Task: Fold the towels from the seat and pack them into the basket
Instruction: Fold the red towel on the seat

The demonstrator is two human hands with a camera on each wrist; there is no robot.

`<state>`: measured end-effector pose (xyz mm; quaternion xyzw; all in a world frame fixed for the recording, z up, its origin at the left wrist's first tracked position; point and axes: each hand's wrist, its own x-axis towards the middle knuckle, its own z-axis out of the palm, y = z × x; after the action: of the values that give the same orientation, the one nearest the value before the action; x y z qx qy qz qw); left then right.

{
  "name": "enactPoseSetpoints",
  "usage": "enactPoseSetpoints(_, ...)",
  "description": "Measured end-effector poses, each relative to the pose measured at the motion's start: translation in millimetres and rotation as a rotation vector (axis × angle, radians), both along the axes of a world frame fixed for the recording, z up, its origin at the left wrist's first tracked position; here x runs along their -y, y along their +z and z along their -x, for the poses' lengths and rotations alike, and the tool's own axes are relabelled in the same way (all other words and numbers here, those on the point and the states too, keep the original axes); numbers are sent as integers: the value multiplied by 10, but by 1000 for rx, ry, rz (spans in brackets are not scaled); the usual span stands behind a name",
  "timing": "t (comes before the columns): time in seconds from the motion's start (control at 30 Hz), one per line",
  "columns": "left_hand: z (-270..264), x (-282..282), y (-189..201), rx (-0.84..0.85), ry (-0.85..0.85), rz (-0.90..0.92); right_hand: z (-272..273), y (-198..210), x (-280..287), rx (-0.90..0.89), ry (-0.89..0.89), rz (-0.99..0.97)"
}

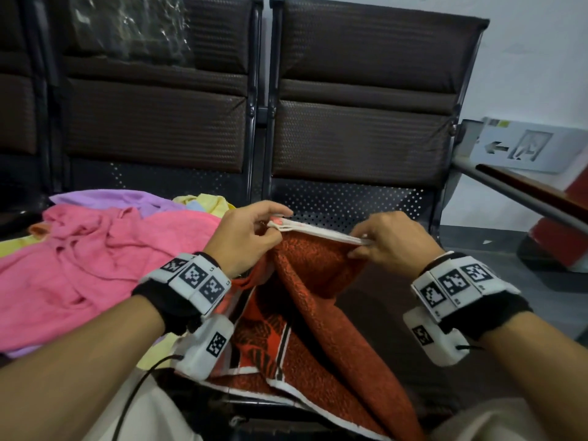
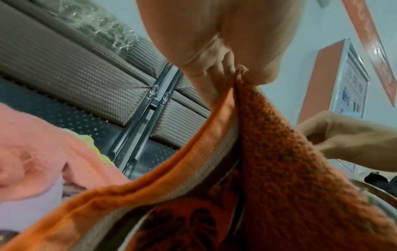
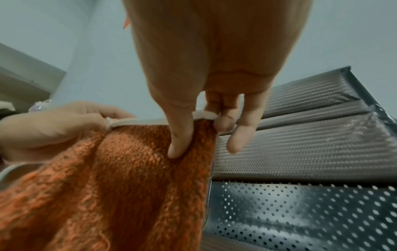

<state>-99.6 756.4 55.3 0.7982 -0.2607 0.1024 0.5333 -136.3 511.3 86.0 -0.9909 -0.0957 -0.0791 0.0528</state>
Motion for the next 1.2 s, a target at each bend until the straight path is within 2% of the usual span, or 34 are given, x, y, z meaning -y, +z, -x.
enactPoseSetpoints(0.13,-11,-71,6,142,95,-182,85,0,-5,55,74,-95)
enactPoseSetpoints(0.27,21,-116,98,180,181,-222,167,46,-62,83,110,-237)
enactPoseSetpoints(0.4,71,-70,281,161,267,-143,215,205,-122,101,-29,-612)
enactPoseSetpoints(0.5,103,-55,561,171,283,-106,230,479,-157,197,-26,-854)
enactPoseSetpoints(0.57,86,-53,780,194,276,-119,201,710,-160,238,-26,-834)
enactPoseSetpoints(0.7,-84,57,1208,215,263,-193,35,1186,-102,321,-140,-589)
enactPoseSetpoints(0.8,-192,228,1558,248,274,-215,-41,1543,-56,444,-215,-586)
enactPoseSetpoints(0.9,-197,381,1797,276,305,-109,13,1715,14,555,-158,-721)
enactPoseSetpoints(1.03,14,488,1658,259,239,-12,245,1475,129,554,-66,-827)
enactPoseSetpoints(1.2,465,412,927,63,110,-136,741,748,266,231,-13,-705)
